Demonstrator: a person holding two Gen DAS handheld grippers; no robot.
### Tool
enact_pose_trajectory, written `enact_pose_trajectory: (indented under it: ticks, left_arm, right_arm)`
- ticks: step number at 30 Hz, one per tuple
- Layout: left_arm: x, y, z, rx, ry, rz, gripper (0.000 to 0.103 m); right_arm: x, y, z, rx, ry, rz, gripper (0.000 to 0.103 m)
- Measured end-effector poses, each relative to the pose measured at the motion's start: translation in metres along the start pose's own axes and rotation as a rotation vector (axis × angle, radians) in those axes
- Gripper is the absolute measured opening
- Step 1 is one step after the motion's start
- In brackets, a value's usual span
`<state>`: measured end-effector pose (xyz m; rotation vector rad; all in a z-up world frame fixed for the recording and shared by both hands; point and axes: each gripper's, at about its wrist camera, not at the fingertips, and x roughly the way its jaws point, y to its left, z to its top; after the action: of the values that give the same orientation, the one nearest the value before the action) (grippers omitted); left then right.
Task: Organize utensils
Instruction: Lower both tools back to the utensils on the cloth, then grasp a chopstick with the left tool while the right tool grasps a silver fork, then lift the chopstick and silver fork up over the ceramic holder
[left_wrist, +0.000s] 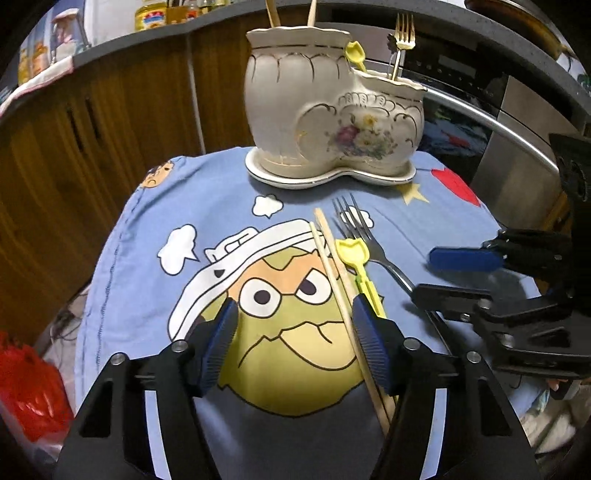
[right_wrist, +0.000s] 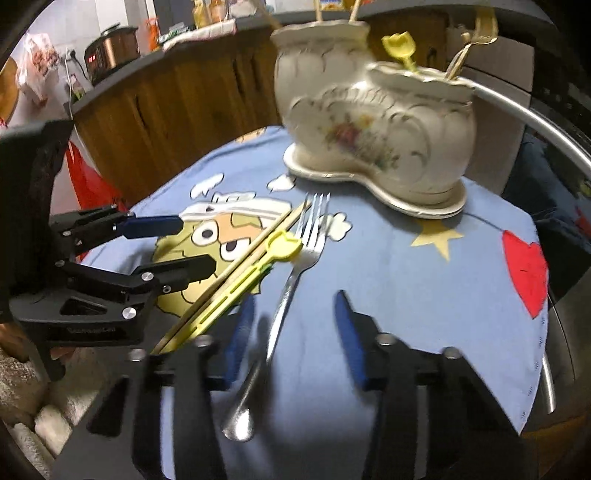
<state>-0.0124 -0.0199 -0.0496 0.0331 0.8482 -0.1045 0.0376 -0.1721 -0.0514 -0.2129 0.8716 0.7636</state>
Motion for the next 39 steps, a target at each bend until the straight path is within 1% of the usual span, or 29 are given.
enact_pose_trajectory:
  ticks: [3, 5, 7, 8, 11, 14, 15, 17, 19, 23, 24, 26, 27, 30, 33, 36, 38, 39]
  left_arm:
    - [-0.001, 0.000, 0.001, 0.001, 0.000, -0.005, 0.061]
    - [-0.001, 0.000, 0.002, 0.000, 0.002, -0.009, 0.059]
    - [0.000, -0.002, 0.002, 0.005, 0.008, -0.011, 0.055]
    - [0.001, -0.003, 0.002, 0.007, 0.012, -0.013, 0.055]
    - [0.002, -0.007, 0.003, 0.019, 0.022, -0.018, 0.051]
    - [0.005, -0.010, 0.003, 0.024, 0.039, -0.019, 0.041]
    - [0.007, -0.011, 0.003, 0.025, 0.046, -0.016, 0.035]
    - [0.009, -0.014, 0.003, 0.031, 0.054, -0.015, 0.032]
    - [0.012, -0.019, 0.005, 0.043, 0.070, -0.015, 0.026]
    - [0.019, -0.027, 0.009, 0.079, 0.083, 0.022, 0.024]
    - [0.020, -0.028, 0.010, 0.080, 0.086, 0.022, 0.022]
    - [0.021, -0.026, 0.012, 0.070, 0.088, 0.023, 0.015]
    - [0.021, -0.024, 0.012, 0.067, 0.086, 0.026, 0.007]
    - [0.020, -0.015, 0.011, 0.036, 0.080, 0.000, 0.005]
    - [0.013, -0.010, 0.009, 0.033, 0.046, 0.008, 0.005]
    - [-0.005, -0.004, 0.010, 0.031, -0.029, -0.006, 0.005]
    - [-0.023, 0.000, 0.013, 0.030, -0.115, -0.036, 0.005]
    - [-0.032, 0.001, 0.016, 0.031, -0.155, -0.046, 0.005]
  right_arm:
    - [0.009, 0.006, 0.004, -0.014, 0.028, -0.016, 0.025]
    - [0.014, 0.009, 0.007, -0.025, 0.030, -0.042, 0.023]
    - [0.017, 0.011, 0.008, -0.038, 0.024, -0.068, 0.016]
    - [0.017, 0.009, 0.009, -0.035, 0.023, -0.069, 0.011]
    - [0.015, 0.002, 0.006, -0.013, 0.012, -0.067, 0.006]
    - [0.009, -0.008, 0.003, 0.015, 0.000, -0.067, 0.005]
    - [0.007, -0.011, 0.003, 0.024, -0.003, -0.063, 0.005]
    - [0.002, -0.014, 0.002, 0.028, -0.015, -0.065, 0.005]
    - [-0.002, -0.014, 0.003, 0.022, -0.029, -0.074, 0.005]
    - [-0.010, -0.017, 0.003, 0.024, -0.061, -0.075, 0.005]
    - [-0.014, -0.018, 0.003, 0.025, -0.068, -0.074, 0.005]
    - [-0.022, -0.020, 0.002, 0.029, -0.086, -0.070, 0.005]
    - [-0.026, -0.022, 0.001, 0.031, -0.098, -0.066, 0.005]
    - [-0.034, -0.026, 0.001, 0.040, -0.129, -0.050, 0.005]
    - [-0.045, -0.032, 0.001, 0.052, -0.166, -0.026, 0.005]
    - [-0.059, -0.033, 0.002, 0.059, -0.224, -0.009, 0.005]
    - [-0.072, -0.036, 0.004, 0.067, -0.287, -0.001, 0.005]
    - [-0.072, -0.034, 0.005, 0.068, -0.306, 0.000, 0.005]
